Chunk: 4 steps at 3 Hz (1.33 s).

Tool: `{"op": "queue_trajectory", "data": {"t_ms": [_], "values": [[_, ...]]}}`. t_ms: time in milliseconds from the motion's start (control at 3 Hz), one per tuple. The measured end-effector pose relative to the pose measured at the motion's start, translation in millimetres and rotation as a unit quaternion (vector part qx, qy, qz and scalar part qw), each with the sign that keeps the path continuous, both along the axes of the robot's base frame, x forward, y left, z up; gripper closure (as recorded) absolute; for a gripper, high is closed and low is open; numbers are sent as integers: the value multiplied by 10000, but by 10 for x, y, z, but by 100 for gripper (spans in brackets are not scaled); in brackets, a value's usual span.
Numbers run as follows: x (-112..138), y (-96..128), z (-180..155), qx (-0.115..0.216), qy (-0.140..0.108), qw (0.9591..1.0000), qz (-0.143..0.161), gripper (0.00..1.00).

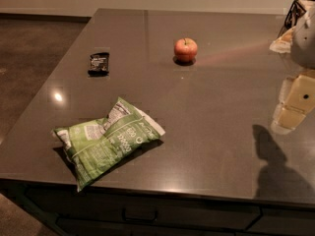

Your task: Move apple near green jalapeno chip bag

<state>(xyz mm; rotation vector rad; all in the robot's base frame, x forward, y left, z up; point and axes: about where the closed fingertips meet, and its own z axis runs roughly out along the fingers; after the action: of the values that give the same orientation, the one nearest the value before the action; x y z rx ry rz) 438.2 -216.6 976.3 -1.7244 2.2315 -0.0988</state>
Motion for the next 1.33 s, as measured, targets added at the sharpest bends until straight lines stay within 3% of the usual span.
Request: {"op": "queue_trajectory", "data": {"t_ms": [333,667,1333], "values": [[0,0,0,0,-1,10000,0,0],[171,37,3,131,-130,9998,4,0],[972,258,-168,588,-566,9957,-430,0]]}}
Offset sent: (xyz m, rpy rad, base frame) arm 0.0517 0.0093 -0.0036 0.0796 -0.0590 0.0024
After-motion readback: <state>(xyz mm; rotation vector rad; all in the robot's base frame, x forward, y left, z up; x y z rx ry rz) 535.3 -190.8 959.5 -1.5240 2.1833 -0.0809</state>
